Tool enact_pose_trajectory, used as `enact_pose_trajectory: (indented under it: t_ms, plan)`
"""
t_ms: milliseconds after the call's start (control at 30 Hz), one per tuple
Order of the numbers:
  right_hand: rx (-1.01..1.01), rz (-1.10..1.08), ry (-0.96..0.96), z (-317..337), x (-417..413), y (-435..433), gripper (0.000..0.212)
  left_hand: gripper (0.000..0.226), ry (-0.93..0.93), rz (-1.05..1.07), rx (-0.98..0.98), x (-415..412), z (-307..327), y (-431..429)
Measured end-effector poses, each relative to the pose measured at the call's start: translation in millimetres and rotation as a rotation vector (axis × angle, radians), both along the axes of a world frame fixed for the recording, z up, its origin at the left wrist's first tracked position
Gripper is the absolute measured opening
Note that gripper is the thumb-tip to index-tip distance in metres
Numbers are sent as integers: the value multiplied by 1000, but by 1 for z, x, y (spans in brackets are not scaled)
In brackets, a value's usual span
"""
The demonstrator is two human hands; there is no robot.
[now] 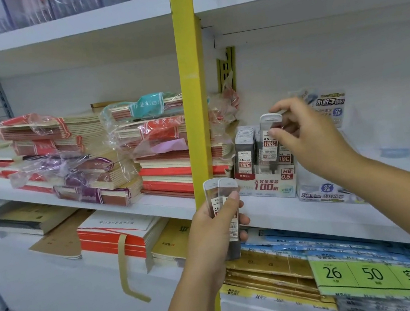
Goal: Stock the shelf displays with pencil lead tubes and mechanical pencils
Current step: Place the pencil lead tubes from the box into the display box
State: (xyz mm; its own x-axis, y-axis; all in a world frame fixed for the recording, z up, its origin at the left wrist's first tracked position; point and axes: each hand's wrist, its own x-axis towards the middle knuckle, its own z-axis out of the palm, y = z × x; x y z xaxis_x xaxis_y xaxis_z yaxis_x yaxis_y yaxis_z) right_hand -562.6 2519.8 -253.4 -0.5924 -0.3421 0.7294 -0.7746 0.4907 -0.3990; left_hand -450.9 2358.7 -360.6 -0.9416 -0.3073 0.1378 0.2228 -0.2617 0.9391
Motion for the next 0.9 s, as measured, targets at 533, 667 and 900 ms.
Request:
enact_pose_trajectory:
  t_ms: [533, 667, 900]
  plan:
    - [261, -368, 337, -24, -23, -5, 34, 18, 3, -16, -26, 3, 3, 0]
    - [319, -422, 329, -23, -16, -2, 33, 21, 38, -32, -16, 3, 5, 3]
    - [60, 181, -255, -46, 40, -7, 18, 36, 106, -117, 11, 1, 4, 9]
